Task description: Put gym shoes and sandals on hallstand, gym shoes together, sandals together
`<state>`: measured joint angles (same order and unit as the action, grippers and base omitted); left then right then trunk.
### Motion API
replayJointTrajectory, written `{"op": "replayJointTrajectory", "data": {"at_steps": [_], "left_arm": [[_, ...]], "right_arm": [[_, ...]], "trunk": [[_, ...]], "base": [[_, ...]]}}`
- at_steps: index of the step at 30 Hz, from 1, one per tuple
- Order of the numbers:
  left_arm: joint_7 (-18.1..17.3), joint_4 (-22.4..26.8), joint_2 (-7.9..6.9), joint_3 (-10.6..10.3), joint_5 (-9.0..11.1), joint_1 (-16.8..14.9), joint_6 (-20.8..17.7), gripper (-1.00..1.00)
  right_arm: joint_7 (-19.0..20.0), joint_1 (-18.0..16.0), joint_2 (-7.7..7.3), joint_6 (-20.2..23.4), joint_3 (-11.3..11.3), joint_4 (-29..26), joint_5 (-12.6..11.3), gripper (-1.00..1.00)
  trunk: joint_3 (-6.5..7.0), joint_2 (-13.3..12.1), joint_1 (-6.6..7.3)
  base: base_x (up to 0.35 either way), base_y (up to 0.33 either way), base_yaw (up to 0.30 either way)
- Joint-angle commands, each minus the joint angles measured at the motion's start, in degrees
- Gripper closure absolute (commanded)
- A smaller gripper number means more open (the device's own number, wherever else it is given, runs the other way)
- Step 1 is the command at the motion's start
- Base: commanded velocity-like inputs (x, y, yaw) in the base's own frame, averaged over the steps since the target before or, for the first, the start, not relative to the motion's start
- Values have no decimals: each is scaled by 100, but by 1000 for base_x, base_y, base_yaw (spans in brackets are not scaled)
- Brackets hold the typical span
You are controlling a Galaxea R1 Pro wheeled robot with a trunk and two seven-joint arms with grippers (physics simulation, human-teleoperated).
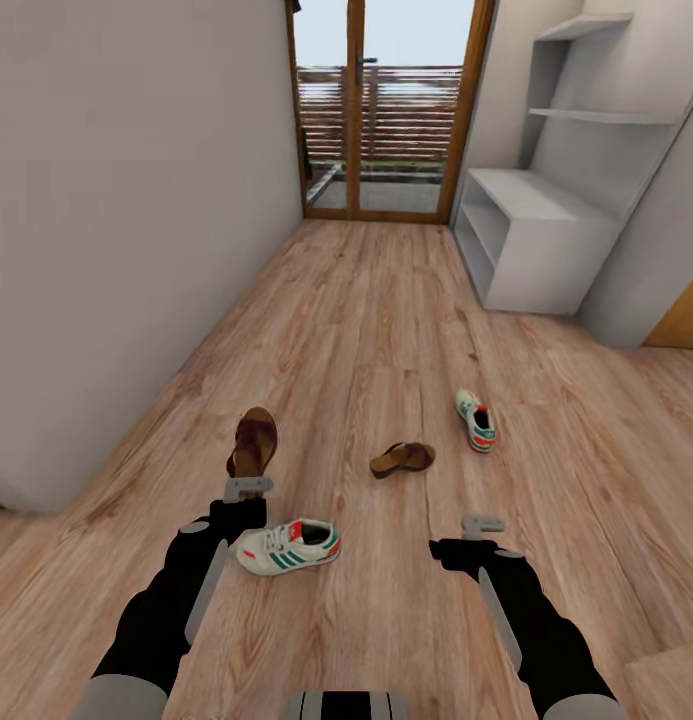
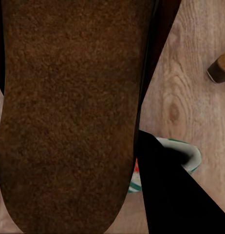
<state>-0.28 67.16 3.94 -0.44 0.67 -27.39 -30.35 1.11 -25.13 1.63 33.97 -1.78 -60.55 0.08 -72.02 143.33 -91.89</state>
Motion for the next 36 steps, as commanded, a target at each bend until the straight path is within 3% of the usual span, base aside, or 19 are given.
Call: {"op": "replayJointTrajectory", "data": {"at_steps": [1,24,36], "left_arm": [[-15,6,2,0,-15,-3,-33,100],[-13,7,2,0,-15,-3,-33,100],[-13,7,2,0,-15,-3,-33,100]], "right_arm": [[12,0,4,29,-15,-10,0,-100],[12,0,4,28,-15,-10,0,-100],[12,0,4,29,-15,-19,0,-100]], "trunk": [[-1,2,1],[106,2,1],[114,2,1]], "base": [[27,-11,290],[11,-9,272],[148,-200,84]]}}
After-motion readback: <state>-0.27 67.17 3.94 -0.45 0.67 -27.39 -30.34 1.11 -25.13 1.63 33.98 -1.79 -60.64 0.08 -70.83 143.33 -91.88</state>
